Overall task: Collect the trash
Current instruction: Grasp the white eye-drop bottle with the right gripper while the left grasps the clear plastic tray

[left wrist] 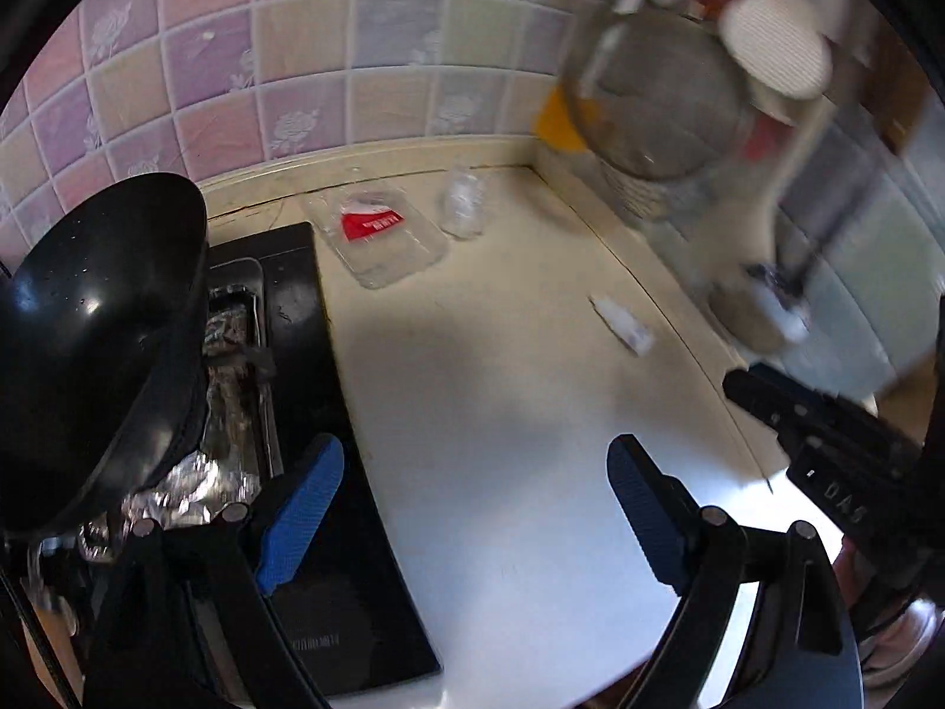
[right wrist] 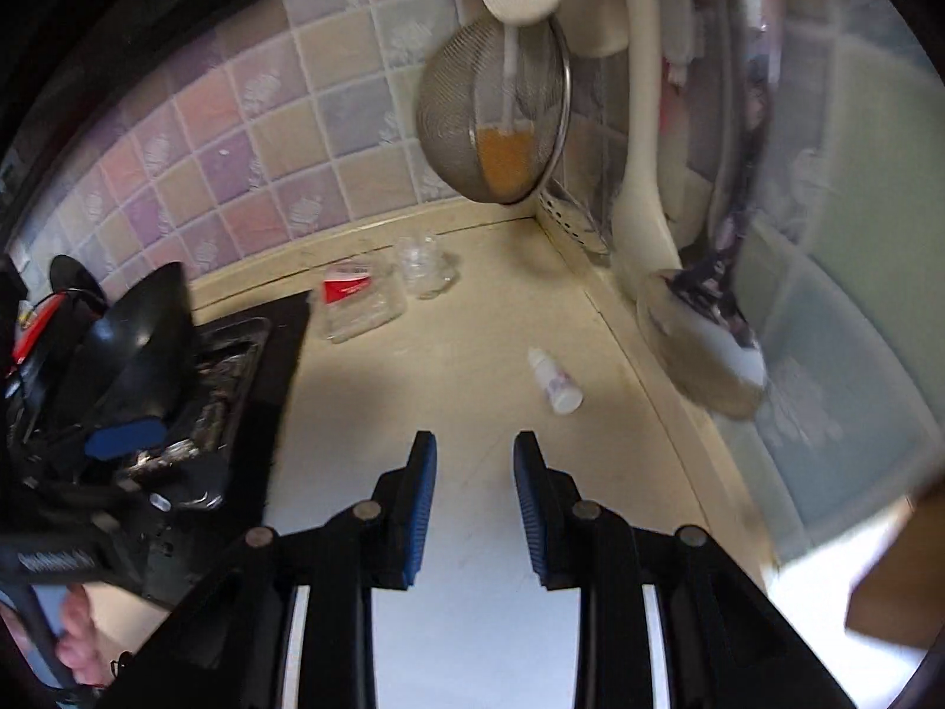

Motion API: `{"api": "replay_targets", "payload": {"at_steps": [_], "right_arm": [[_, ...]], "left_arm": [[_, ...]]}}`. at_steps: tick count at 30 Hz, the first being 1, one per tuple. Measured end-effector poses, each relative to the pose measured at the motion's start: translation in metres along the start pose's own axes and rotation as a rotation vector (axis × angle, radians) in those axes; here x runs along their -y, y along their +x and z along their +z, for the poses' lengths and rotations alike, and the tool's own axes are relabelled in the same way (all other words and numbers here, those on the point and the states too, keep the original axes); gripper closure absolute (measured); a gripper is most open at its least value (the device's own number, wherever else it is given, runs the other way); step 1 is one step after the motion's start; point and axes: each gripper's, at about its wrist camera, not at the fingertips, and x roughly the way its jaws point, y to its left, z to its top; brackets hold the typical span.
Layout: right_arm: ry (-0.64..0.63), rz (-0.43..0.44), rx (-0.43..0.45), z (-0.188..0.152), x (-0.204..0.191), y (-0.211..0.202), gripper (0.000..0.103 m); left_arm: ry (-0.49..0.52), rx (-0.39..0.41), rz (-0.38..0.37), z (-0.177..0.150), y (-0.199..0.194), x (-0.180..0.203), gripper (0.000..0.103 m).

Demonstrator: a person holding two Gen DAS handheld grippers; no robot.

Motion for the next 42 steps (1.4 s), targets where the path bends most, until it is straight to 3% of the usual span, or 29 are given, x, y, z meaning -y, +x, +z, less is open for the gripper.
{"api": "replay_targets", "payload": {"at_steps": [5, 16, 25, 31, 38, 42], "right_arm": [[-0.008, -0.033, -0.048, 0.018, 0.010, 0.049, 0.076], [-0.089, -0.155, -0.173, 0.029, 0.017, 0.142, 0.075], [-0.204, -0.200, -0.144, 0.039, 0.004, 0.155, 0.076], [-0.268, -0.301, -0.152, 0.044, -0.001, 0.166, 0.076], [-0.260, -0.371, -0.216, 0.051, 0.011, 0.185, 0.075], [-0.260, -0.354, -0.227, 0.051, 0.013, 0.190, 0.077]], "left_arm": [[-0.085, -0.009, 0.004, 0.034, 0.038, -0.022, 0.013], [-0.156, -0.077, 0.040, 0.078, 0.120, -0.045, 0.013], [-0.165, -0.092, 0.045, 0.099, 0.145, -0.053, 0.013], [-0.220, -0.110, 0.061, 0.111, 0.161, -0.068, 0.013], [-0.259, -0.120, 0.059, 0.122, 0.176, -0.079, 0.013], [-0.291, -0.126, 0.045, 0.123, 0.184, -0.086, 0.013]]}}
